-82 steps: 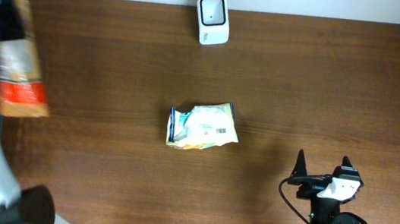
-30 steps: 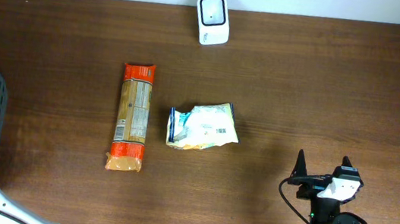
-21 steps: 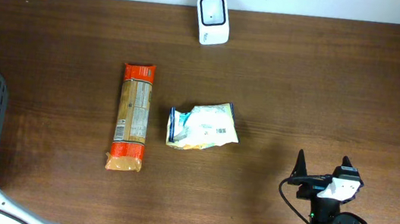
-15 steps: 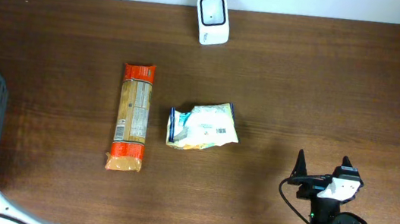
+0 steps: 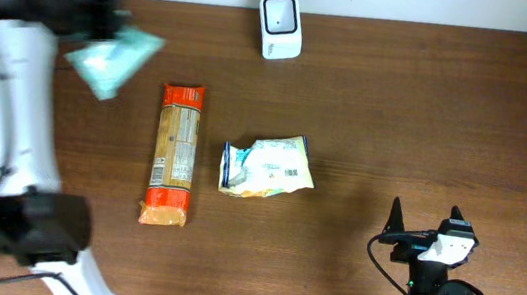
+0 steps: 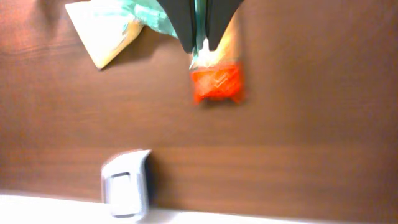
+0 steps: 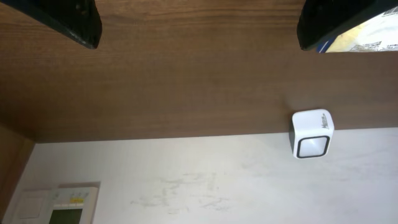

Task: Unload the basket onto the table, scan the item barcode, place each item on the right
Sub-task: 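Grasp the teal wet-wipes pack from the basket with the left gripper, then place the wipes pack right of the snack bag and withdraw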

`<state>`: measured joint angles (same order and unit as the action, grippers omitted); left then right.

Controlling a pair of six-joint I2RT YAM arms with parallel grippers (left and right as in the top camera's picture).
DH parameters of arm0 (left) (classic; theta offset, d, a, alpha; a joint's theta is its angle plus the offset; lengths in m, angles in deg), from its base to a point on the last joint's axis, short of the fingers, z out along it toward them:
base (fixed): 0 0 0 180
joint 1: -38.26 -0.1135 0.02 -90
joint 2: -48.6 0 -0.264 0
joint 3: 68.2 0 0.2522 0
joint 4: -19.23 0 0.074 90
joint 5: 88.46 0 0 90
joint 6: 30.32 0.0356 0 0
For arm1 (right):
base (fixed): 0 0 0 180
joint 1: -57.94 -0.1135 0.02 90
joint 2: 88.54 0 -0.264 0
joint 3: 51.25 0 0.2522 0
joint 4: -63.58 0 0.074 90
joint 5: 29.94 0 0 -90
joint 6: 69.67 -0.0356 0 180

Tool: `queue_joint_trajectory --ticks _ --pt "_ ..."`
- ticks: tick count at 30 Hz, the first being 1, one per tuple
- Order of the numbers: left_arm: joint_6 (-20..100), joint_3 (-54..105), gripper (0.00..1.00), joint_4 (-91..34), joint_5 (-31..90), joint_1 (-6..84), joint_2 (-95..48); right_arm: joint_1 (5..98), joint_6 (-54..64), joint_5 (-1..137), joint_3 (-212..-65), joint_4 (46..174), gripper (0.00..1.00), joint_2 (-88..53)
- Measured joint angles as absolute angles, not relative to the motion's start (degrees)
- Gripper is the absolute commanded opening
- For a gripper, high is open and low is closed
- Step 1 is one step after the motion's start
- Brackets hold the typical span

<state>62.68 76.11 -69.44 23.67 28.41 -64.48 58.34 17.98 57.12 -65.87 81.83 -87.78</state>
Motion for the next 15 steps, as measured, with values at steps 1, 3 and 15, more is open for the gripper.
queue_joint_trajectory --ticks 1,3,15 --pt "61.07 67.89 0.00 -60.79 23.93 39.64 -65.16 58.34 17.96 57.10 -65.87 81.83 0.99 -87.80" --pt "58.09 60.43 0.00 -46.73 23.91 47.84 -65.42 58.34 18.00 57.12 -65.87 81.83 0.99 -87.85" --pt "53.04 50.23 0.39 -26.45 17.94 81.11 -74.40 58.34 17.98 57.10 -65.87 81.83 0.99 -87.85"
